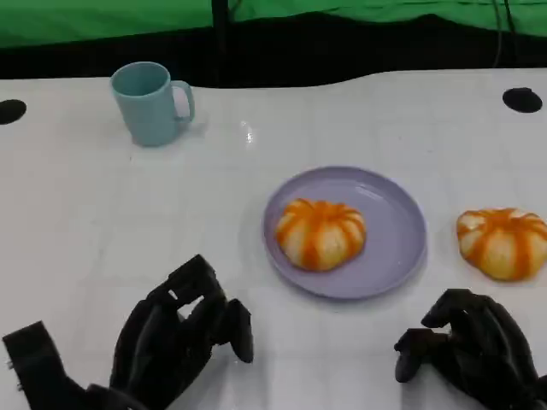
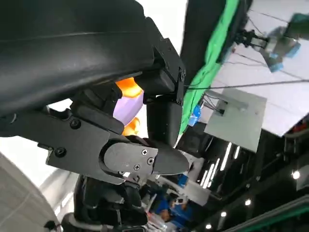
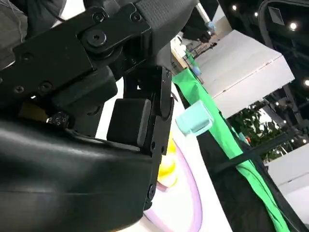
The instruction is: Grasp the bread from the table and place it into the plate.
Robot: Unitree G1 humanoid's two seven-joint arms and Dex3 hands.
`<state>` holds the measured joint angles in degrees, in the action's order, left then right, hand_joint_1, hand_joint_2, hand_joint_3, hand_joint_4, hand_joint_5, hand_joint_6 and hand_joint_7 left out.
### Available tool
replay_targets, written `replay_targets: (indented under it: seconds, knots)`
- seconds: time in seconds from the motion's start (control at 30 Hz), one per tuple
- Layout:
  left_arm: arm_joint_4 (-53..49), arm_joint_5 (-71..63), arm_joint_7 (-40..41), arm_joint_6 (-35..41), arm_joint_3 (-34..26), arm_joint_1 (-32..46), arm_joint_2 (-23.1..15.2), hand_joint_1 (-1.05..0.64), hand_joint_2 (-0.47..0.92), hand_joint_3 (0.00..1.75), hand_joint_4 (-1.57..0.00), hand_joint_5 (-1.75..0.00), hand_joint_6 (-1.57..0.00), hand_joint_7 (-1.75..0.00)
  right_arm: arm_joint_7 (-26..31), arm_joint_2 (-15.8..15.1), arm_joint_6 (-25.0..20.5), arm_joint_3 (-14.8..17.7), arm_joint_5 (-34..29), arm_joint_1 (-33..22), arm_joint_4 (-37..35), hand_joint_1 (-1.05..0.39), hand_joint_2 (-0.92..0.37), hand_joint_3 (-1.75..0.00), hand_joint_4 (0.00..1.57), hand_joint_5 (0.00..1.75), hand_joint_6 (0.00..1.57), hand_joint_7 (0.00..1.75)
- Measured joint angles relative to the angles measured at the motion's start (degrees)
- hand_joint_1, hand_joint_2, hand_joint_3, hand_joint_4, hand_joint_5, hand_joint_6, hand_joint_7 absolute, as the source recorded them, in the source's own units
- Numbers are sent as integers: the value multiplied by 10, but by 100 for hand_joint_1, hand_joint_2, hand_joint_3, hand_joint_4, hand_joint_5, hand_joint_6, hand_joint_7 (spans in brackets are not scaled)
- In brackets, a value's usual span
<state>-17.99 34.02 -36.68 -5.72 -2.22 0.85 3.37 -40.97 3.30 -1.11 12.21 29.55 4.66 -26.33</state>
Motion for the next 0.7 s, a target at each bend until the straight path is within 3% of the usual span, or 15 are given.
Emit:
replay_targets:
  seconds: [0.7]
  knots:
    - [4,-5,-35,26,-34,12,6,-70,92,13,-93,-175,-73,-161,-7,-2,4,0,1,0,-2,-104,-79,-1,154,75,157,30]
